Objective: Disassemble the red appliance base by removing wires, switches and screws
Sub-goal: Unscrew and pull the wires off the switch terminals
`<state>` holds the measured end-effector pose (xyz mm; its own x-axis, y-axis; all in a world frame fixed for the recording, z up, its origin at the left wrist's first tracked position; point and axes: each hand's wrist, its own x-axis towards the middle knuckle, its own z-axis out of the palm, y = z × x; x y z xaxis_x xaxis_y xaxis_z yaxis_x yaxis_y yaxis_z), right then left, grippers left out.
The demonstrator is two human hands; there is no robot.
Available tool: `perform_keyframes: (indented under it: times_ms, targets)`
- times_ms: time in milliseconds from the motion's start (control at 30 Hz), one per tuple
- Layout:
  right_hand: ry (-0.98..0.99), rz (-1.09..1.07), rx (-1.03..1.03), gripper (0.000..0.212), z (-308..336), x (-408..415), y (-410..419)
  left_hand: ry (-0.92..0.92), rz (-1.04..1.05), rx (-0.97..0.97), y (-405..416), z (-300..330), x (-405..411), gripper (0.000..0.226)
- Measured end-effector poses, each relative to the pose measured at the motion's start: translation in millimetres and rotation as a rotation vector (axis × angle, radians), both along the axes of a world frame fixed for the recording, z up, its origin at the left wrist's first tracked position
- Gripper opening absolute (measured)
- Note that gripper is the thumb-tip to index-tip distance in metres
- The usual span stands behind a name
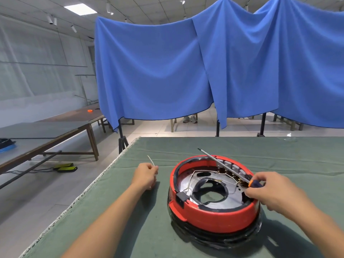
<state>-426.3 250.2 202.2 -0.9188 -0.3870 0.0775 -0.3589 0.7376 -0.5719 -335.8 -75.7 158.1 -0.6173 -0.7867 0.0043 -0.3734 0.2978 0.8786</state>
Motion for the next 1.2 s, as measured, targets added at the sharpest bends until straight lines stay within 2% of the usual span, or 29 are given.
perform_keyframes:
  times_ms: [100, 267, 433, 533, 700, 767, 900, 1100, 1200]
  targets:
    - [0.021, -0.014, -0.001, 0.02, -4.6, -0.1, -3.1, -0.039, -0.011, -0.066, 0.8, -5.1, -12.0, 0.031]
    - [0.023, -0.013, -0.044, 0.02, -9.4, -5.8, -5.5, -0.019, -0.016, -0.041, 5.9, -6.1, -19.8, 0.034]
    - [0.036, -0.008, -0.048, 0.018, -12.3, -7.5, -7.8, 0.037, -0.039, 0.1, 23.9, 6.8, -14.3, 0.023]
    - [0.023, -0.015, -0.072, 0.009, -15.2, -9.0, -8.0, 0.097, -0.114, 0.185, 42.3, 19.7, -14.8, 0.033]
    - [0.016, -0.015, -0.122, 0.009, -17.3, -9.1, -9.0, 0.009, -0.16, 0.037, 70.0, 26.7, -15.4, 0.019]
    - [0.023, -0.013, -0.143, 0.01, -17.4, -8.0, -8.1, -0.006, -0.145, 0.035, 76.1, 21.2, -11.1, 0.021]
    - [0.038, -0.003, -0.146, 0.013, -17.4, -4.8, -4.9, 0.074, -0.089, 0.092, 81.1, 17.1, -2.1, 0.026]
    - [-0.013, 0.086, -0.048, 0.036, -1.3, 1.5, 0.5, 0.19, -0.079, 0.13, 85.6, 13.1, 13.9, 0.031]
    - [-0.014, 0.185, -0.004, 0.033, 15.2, 4.2, 5.5, 0.276, -0.091, 0.229, 88.0, 13.8, 22.4, 0.037]
